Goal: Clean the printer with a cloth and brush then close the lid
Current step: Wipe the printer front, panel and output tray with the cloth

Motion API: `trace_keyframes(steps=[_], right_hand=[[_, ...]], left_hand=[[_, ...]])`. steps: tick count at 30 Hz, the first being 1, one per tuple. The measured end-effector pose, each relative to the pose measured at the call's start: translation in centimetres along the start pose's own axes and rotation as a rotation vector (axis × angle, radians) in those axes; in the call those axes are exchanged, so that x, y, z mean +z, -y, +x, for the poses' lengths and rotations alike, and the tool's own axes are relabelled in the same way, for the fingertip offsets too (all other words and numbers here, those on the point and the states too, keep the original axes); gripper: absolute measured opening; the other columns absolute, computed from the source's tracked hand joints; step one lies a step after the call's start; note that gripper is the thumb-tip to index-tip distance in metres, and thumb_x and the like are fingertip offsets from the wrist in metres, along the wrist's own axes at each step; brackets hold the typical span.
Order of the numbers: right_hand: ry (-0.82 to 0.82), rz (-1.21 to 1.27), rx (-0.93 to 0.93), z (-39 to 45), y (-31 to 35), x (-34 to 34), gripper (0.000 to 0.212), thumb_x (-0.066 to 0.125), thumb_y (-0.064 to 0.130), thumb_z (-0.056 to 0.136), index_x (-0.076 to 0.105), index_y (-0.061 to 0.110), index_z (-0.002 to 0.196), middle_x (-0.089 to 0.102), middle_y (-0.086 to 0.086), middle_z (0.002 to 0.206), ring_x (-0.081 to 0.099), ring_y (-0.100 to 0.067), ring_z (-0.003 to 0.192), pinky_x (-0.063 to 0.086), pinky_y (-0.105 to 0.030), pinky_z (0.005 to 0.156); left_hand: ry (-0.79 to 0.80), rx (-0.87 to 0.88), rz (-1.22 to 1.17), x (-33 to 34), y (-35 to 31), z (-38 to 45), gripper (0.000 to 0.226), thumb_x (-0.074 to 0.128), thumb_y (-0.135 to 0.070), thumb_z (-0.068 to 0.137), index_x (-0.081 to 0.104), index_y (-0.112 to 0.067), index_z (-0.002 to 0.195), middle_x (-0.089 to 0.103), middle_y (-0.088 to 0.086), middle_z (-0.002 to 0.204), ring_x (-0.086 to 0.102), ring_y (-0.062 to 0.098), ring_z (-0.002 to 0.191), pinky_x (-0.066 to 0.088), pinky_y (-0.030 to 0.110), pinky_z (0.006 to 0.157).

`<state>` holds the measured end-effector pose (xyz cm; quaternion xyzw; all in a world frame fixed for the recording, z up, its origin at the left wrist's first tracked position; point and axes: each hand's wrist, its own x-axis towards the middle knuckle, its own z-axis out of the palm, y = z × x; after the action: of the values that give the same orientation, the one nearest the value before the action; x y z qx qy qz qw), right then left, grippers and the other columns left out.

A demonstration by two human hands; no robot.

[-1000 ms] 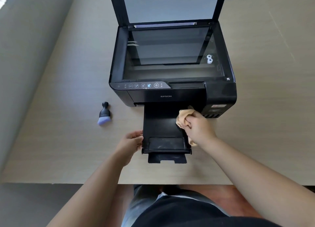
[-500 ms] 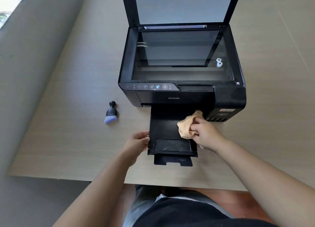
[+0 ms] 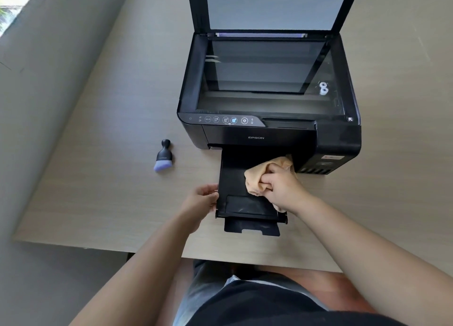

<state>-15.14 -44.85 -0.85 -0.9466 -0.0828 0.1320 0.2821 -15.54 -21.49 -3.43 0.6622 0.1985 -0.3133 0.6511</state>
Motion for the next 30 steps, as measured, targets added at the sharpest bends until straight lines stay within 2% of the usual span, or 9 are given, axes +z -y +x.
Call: trace_keyframes(steps=[7, 10, 11, 13, 16, 20, 24, 28, 30], right_hand=[[0.103, 0.025, -0.094, 2.4, 5.0, 2.6, 0.02, 0.065, 0.025, 0.083, 0.07, 0.014, 0.099, 0.051, -0.003, 0.109, 0.053, -0.022, 0.1, 0.045, -0.032, 0.084], [0.023, -0.011, -0.098, 2.6, 5.1, 2.8, 0.02, 0.066, 0.029, 0.083, 0.072, 0.016, 0.096, 0.052, -0.006, 0.115, 0.047, -0.029, 0.107, 0.044, -0.039, 0.089], [-0.017, -0.055, -0.09, 2.8, 4.7, 2.6, 0.022, 0.064, 0.033, 0.084, 0.072, 0.017, 0.097, 0.05, -0.008, 0.123, 0.042, -0.032, 0.112, 0.04, -0.043, 0.095], [0.023, -0.144, -0.049, 3.5, 3.9, 2.1, 0.036, 0.053, 0.042, 0.091, 0.064, 0.02, 0.119, 0.034, -0.008, 0.148, 0.025, -0.033, 0.132, 0.022, -0.044, 0.112], [0.117, -0.262, -0.011, 5.1, 2.9, 1.5, 0.053, 0.03, 0.045, 0.099, 0.037, 0.018, 0.144, 0.017, -0.005, 0.159, 0.007, -0.026, 0.145, 0.002, -0.04, 0.117], [-0.029, -0.286, 0.243, 5.4, 0.4, 1.1, 0.051, 0.03, 0.041, 0.098, 0.041, 0.012, 0.138, 0.039, -0.014, 0.147, 0.027, -0.032, 0.136, 0.009, -0.042, 0.116], [-0.251, -0.286, 0.378, 3.8, -0.4, 2.0, 0.055, 0.031, 0.036, 0.092, 0.051, 0.0, 0.129, 0.051, -0.02, 0.134, 0.033, -0.038, 0.132, 0.005, -0.042, 0.117], [-0.158, -0.317, 0.345, 5.8, 2.5, 2.0, 0.069, 0.012, 0.046, 0.085, 0.056, 0.004, 0.118, 0.057, -0.019, 0.125, 0.042, -0.037, 0.121, 0.017, -0.043, 0.111], [-0.078, -0.27, 0.229, 7.3, 4.5, 2.6, 0.054, 0.022, 0.042, 0.094, 0.052, 0.006, 0.122, 0.053, -0.016, 0.129, 0.04, -0.034, 0.123, 0.022, -0.041, 0.11]], left_hand=[[0.032, 0.013, -0.018, -0.2, -0.1, -0.1, 0.028, 0.044, 0.003, 0.097, 0.069, -0.01, 0.101, 0.069, 0.008, 0.089, 0.059, 0.016, 0.08, 0.047, 0.027, 0.072], [0.024, 0.011, -0.009, -0.3, 0.2, 0.2, 0.026, 0.045, 0.001, 0.097, 0.068, -0.01, 0.101, 0.068, 0.009, 0.089, 0.057, 0.02, 0.083, 0.045, 0.029, 0.074], [0.02, 0.008, -0.013, -0.3, 0.2, 0.2, 0.027, 0.044, 0.002, 0.097, 0.068, -0.01, 0.103, 0.069, 0.008, 0.089, 0.057, 0.019, 0.082, 0.046, 0.029, 0.074], [0.022, 0.006, -0.022, -0.2, 0.1, 0.2, 0.027, 0.043, 0.001, 0.098, 0.067, -0.008, 0.108, 0.07, 0.006, 0.09, 0.059, 0.017, 0.08, 0.048, 0.028, 0.074], [0.025, 0.001, -0.022, -0.1, -0.1, 0.0, 0.028, 0.042, 0.002, 0.099, 0.066, -0.008, 0.11, 0.07, 0.004, 0.09, 0.062, 0.011, 0.075, 0.05, 0.022, 0.069], [0.04, 0.003, 0.004, -0.2, -0.2, -0.2, 0.029, 0.041, 0.001, 0.099, 0.065, -0.005, 0.113, 0.071, 0.005, 0.094, 0.064, 0.008, 0.074, 0.049, 0.021, 0.067], [0.059, 0.021, 0.018, -0.3, -0.1, -0.2, 0.03, 0.041, 0.001, 0.099, 0.067, -0.008, 0.108, 0.071, 0.004, 0.09, 0.062, 0.011, 0.073, 0.047, 0.024, 0.069], [0.019, 0.009, 0.025, 0.0, -0.3, -0.4, 0.028, 0.043, 0.0, 0.098, 0.068, -0.012, 0.103, 0.071, 0.002, 0.084, 0.059, 0.012, 0.071, 0.045, 0.027, 0.07], [0.014, 0.013, 0.026, 0.0, -0.4, -0.5, 0.027, 0.043, 0.001, 0.098, 0.067, -0.01, 0.103, 0.07, 0.002, 0.084, 0.058, 0.011, 0.069, 0.044, 0.024, 0.067]])
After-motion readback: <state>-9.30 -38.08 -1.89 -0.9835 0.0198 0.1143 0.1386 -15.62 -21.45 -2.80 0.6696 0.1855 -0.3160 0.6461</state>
